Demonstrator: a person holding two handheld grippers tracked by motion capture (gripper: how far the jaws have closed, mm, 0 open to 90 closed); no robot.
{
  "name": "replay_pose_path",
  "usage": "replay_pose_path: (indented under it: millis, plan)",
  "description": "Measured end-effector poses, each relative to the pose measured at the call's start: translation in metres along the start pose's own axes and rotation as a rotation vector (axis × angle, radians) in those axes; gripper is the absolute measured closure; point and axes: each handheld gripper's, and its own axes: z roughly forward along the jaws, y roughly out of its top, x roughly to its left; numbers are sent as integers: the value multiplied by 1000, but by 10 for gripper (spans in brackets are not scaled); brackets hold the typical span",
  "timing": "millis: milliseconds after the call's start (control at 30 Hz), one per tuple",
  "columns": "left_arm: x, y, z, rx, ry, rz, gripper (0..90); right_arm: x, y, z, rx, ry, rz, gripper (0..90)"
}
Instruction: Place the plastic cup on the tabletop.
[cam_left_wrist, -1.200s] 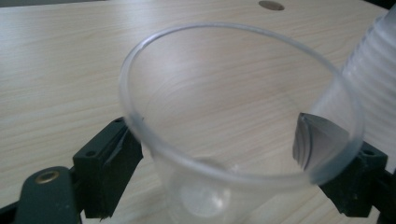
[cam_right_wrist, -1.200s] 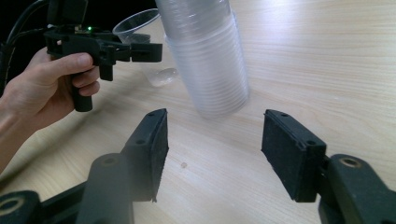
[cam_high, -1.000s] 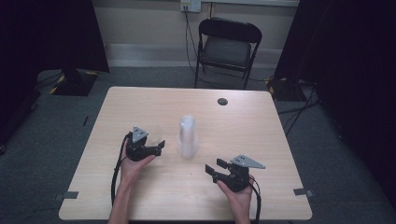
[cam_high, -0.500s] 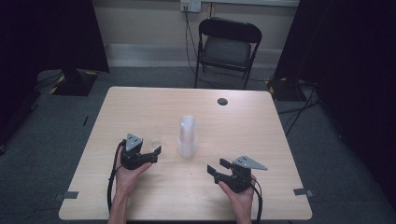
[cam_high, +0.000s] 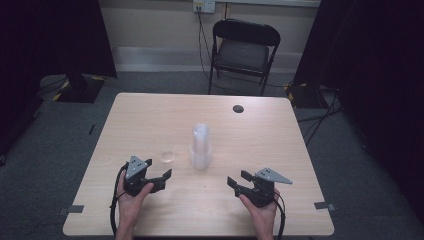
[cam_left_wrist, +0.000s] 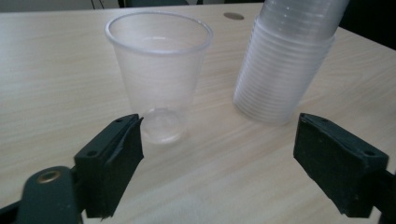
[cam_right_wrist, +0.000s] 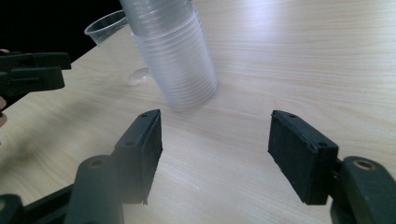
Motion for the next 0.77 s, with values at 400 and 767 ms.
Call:
replay_pose_path:
  millis: [400, 767]
  plan:
    - [-11, -30, -23, -24, -14, -1, 158, -3, -2, -1, 5, -17, -7, 344]
    - [-5, -40, -29, -40, 22, -28, 159, -7, -2, 2, 23, -60, -30, 285]
